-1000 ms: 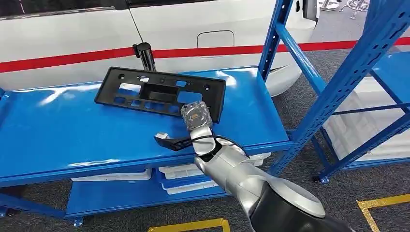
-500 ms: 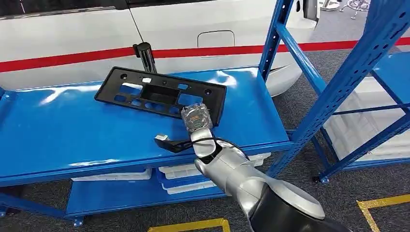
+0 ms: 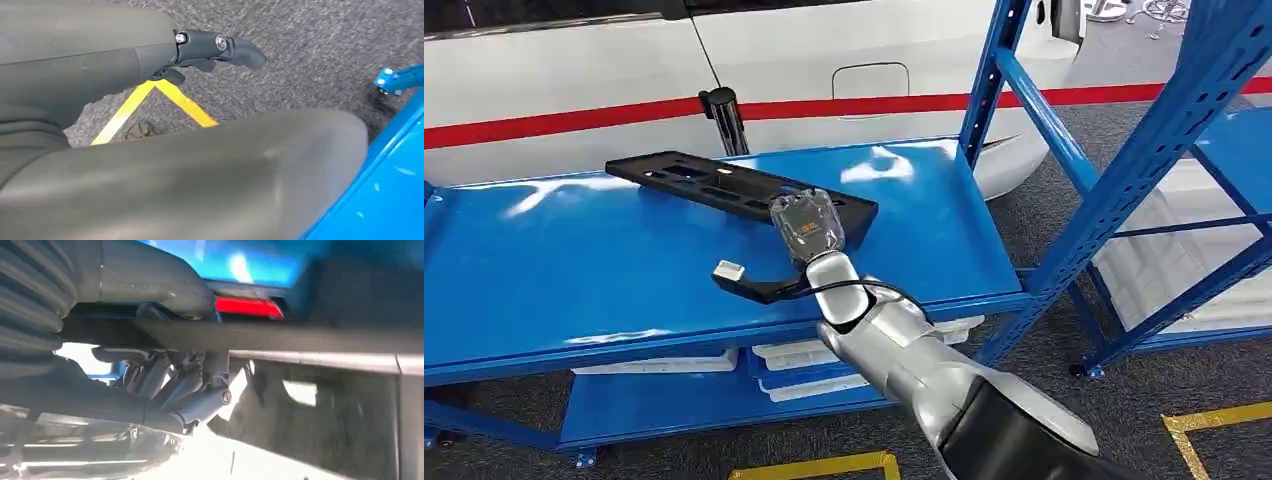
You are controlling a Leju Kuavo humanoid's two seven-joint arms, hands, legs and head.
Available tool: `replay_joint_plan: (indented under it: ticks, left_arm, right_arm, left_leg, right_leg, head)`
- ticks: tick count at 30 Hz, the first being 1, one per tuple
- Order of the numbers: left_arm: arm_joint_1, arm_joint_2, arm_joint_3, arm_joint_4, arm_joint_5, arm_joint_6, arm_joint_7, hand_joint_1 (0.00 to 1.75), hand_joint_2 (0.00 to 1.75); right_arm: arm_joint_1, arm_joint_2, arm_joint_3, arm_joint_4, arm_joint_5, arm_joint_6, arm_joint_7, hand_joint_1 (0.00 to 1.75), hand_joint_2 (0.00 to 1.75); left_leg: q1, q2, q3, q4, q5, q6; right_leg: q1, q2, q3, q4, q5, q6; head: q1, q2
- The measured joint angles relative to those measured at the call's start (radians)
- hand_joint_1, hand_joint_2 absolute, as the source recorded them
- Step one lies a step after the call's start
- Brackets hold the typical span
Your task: Take the parts from the cabinet and place them on the table.
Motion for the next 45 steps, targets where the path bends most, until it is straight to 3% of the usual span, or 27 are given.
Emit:
replay_joint_plan:
  ticks: [3,6,12,23,29,30,33,38,42,45]
  left_arm:
    - [-0.001,0.000,0.000,0.000,-0.003,0.020,-0.012,0.00,0.00]
    - [0.000,-0.001,0.000,0.000,-0.013,0.046,-0.017,0.00,0.00]
    - [0.000,-0.003,0.008,0.003,-0.015,0.073,-0.020,0.00,0.00]
    - [0.000,-0.004,0.017,0.015,-0.034,0.108,-0.013,0.00,0.00]
    - [0.001,-0.006,0.017,0.018,-0.054,0.085,-0.041,0.00,0.00]
    - [0.001,-0.007,0.017,0.018,-0.055,0.077,-0.048,0.00,1.75]
    - [0.005,-0.008,0.016,0.014,-0.057,0.020,-0.062,0.00,1.75]
    - [0.019,-0.011,0.016,-0.013,-0.021,-0.164,-0.067,0.00,1.75]
    - [0.025,-0.013,0.012,-0.037,-0.035,-0.199,-0.067,0.00,1.75]
    - [0.031,-0.013,-0.013,-0.048,-0.068,-0.200,-0.067,0.00,1.75]
  right_arm:
    - [0.030,0.001,-0.076,-0.113,0.046,-0.044,-0.076,1.75,1.75]
    - [0.074,0.001,-0.140,-0.266,0.079,-0.043,-0.146,1.75,1.75]
    - [0.131,0.001,-0.165,-0.474,0.089,-0.015,-0.185,1.75,1.75]
    - [0.144,0.001,-0.153,-0.539,0.013,-0.027,-0.185,1.75,1.75]
    - [0.147,0.001,-0.153,-0.555,-0.027,-0.057,-0.204,1.75,1.75]
    - [0.147,0.001,-0.153,-0.560,-0.034,-0.057,-0.207,1.75,1.75]
    - [0.159,0.001,-0.154,-0.582,-0.056,-0.074,-0.253,1.75,1.75]
    - [0.187,0.001,-0.157,-0.655,-0.073,-0.084,-0.314,1.75,1.75]
    - [0.205,0.001,-0.162,-0.699,-0.071,-0.086,-0.347,1.75,1.75]
    - [0.225,0.000,-0.170,-0.710,-0.150,-0.086,-0.385,1.75,1.75]
  left_leg:
    - [0.000,0.000,0.000,0.000,0.000,0.000]
    - [0.000,-0.001,-0.001,0.000,0.000,0.000]
    - [0.000,0.000,-0.002,0.000,0.000,0.000]
    - [0.000,0.000,-0.002,0.000,0.000,0.000]
    - [0.000,0.000,-0.002,0.000,0.000,0.000]
    - [0.000,0.000,-0.002,0.000,0.000,0.000]
    - [0.000,0.000,-0.002,0.000,0.000,0.000]
    - [0.000,0.000,-0.002,0.000,0.000,0.000]
    - [0.000,0.000,-0.002,0.000,0.000,0.000]
    - [0.000,0.000,-0.002,0.000,0.000,0.000]
  right_leg:
    - [0.000,0.001,0.000,0.000,0.000,0.000]
    - [0.000,0.000,-0.001,0.000,0.000,0.000]
    - [0.000,0.000,-0.001,0.000,0.000,0.000]
    - [0.000,0.000,-0.001,0.000,0.000,0.000]
    - [0.000,0.000,-0.002,0.000,0.000,0.000]
    - [0.000,0.000,-0.002,0.000,0.000,0.000]
    - [0.000,0.000,-0.002,0.000,0.000,0.000]
    - [0.000,0.000,-0.002,0.000,0.000,0.000]
    - [0.000,0.000,-0.002,0.000,0.000,0.000]
    - [0.000,0.000,-0.002,0.000,0.000,0.000]
  head:
    - [0.000,0.000]
    - [0.000,0.000]
    - [0.000,0.000]
    - [0.000,0.000]
    - [0.000,0.000]
    - [0.000,0.000]
    - [0.000,0.000]
    - [0.000,0.000]
    - [0.000,0.000]
    - [0.000,0.000]
